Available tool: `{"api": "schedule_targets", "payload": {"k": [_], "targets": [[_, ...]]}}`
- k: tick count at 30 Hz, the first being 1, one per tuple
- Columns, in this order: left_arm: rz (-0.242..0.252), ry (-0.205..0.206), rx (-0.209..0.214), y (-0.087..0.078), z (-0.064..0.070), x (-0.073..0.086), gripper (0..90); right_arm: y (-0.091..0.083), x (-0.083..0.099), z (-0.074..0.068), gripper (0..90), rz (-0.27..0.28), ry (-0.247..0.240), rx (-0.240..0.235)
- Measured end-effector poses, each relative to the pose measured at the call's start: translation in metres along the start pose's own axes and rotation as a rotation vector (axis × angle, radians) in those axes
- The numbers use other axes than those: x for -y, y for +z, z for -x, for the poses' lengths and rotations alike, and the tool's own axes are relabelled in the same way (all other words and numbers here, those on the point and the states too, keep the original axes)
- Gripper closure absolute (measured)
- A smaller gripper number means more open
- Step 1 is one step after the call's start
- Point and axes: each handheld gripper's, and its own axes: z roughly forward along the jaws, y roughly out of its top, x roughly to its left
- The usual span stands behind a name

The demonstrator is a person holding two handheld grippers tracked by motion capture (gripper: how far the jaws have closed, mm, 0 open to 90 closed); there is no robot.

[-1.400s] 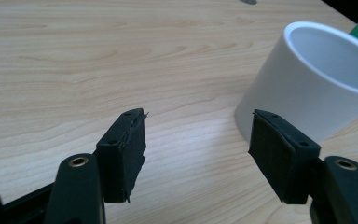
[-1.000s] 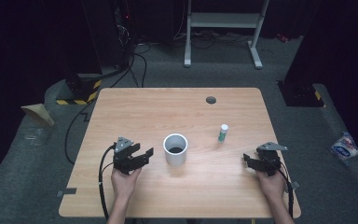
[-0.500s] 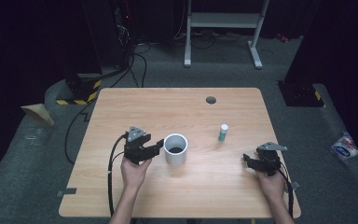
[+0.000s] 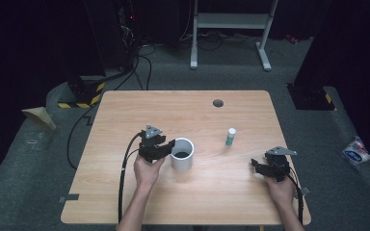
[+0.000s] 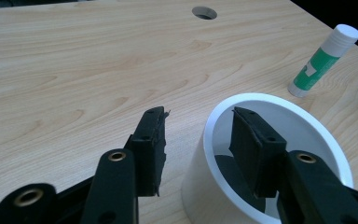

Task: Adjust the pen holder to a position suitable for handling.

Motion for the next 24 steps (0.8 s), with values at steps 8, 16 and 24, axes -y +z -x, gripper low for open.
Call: {"api": "schedule_targets", "payload": {"k": [8,16,24], "targets": [[-0.01,0.014,-0.012,0.009,0.0,0.001,63.7,0.0,0.0,0.0,33.6,0.0,-0.002,-0.001],[-0.017,0.034,-0.003,0.012,0.003,0.002,73.0,0.0,0.0,0.0,33.6,0.0,-0.003,-0.001],[-0.015,0.046,0.003,0.016,0.008,0.002,79.9,0.0,0.0,0.0,33.6,0.0,-0.005,-0.003]]}}
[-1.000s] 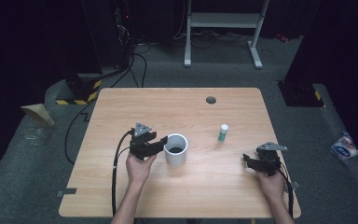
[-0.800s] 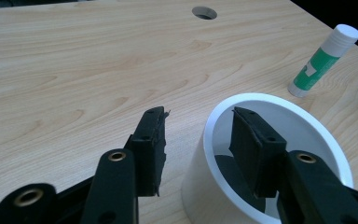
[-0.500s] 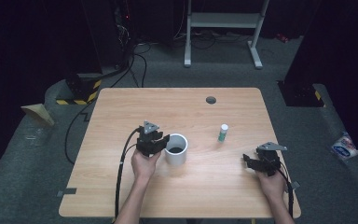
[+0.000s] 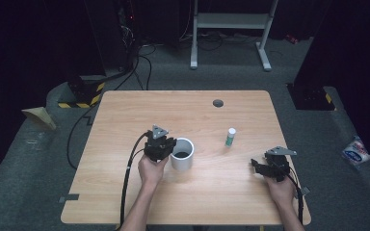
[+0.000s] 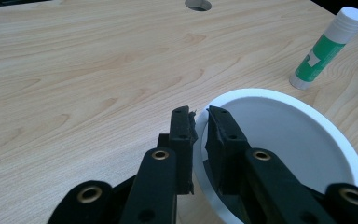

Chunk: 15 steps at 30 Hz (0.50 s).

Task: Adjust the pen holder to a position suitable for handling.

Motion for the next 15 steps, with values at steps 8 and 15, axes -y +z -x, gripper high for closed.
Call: {"api": "schedule_targets", "payload": {"k": [8,15], "targets": [[-0.004,0.002,0.019,0.0,0.002,0.0,81.1,0.0,0.0,0.0,33.5,-0.002,0.001,-0.004],[-0.001,0.016,0.049,0.0,0.012,-0.001,82.5,0.0,0.0,0.0,33.5,-0.002,0.001,-0.004]]}}
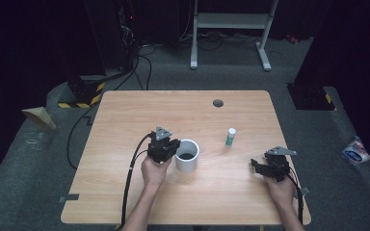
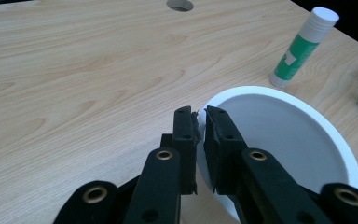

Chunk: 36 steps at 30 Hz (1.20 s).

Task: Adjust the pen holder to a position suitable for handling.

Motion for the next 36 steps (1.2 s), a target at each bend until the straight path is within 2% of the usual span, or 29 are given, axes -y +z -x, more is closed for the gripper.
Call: {"api": "schedule_targets", "payload": {"k": [9,12,13,26,34,36], "targets": [[-0.004,0.033,0.036,0.002,0.013,0.0,83.1,0.0,0.0,0.0,33.4,0.0,0.0,0.0],[-0.003,0.031,0.044,0.003,0.016,0.0,83.1,0.0,0.0,0.0,33.4,0.0,0.0,0.0],[-0.006,0.045,0.047,0.003,0.019,0.0,83.1,0.0,0.0,0.0,33.5,0.0,0.0,0.0],[-0.009,0.064,0.107,0.006,0.035,0.001,83.1,0.0,0.0,0.0,33.5,0.0,0.0,0.0],[-0.006,0.071,0.12,0.005,0.038,0.002,82.5,0.0,0.0,0.0,33.4,0.0,0.0,0.0],[0.002,0.067,0.143,0.005,0.037,0.002,80.1,0.0,0.0,0.0,33.4,0.0,0.0,0.0]]}}
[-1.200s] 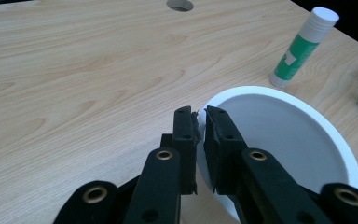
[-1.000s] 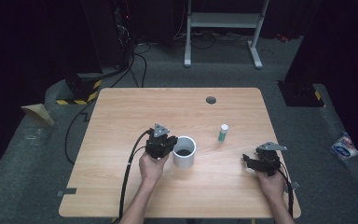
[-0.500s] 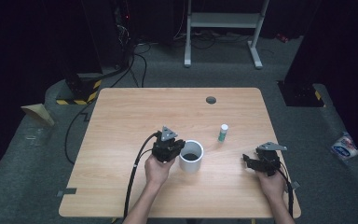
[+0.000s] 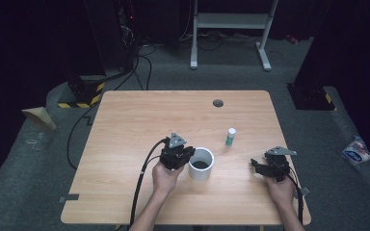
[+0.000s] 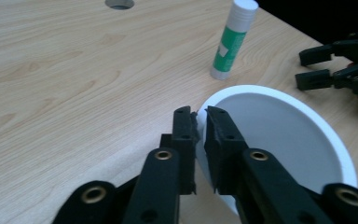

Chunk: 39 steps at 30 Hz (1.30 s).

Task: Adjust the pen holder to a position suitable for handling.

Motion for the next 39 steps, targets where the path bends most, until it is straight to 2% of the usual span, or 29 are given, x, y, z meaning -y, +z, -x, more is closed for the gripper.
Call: {"api": "schedule_targets", "payload": {"k": [4,9,11,23,32,39], "targets": [[0.052,-0.009,0.009,-0.008,-0.004,-0.001,70.3,0.0,0.0,0.0,33.4,0.0,0.0,0.0],[0.073,-0.008,-0.006,-0.015,-0.008,-0.001,63.7,0.0,0.0,0.0,33.4,0.0,0.0,0.0],[0.085,-0.019,-0.017,-0.021,-0.012,-0.001,61.5,0.0,0.0,0.0,33.4,0.0,0.0,0.0],[0.11,-0.056,-0.073,-0.04,-0.029,0.009,58.4,0.0,0.0,0.0,33.4,0.0,0.001,0.0],[0.116,-0.088,-0.086,-0.049,-0.038,0.016,57.6,0.0,0.0,0.0,33.4,0.0,0.003,0.0],[0.122,-0.113,-0.115,-0.056,-0.046,0.024,57.4,0.0,0.0,0.0,33.4,-0.001,0.003,0.0]]}}
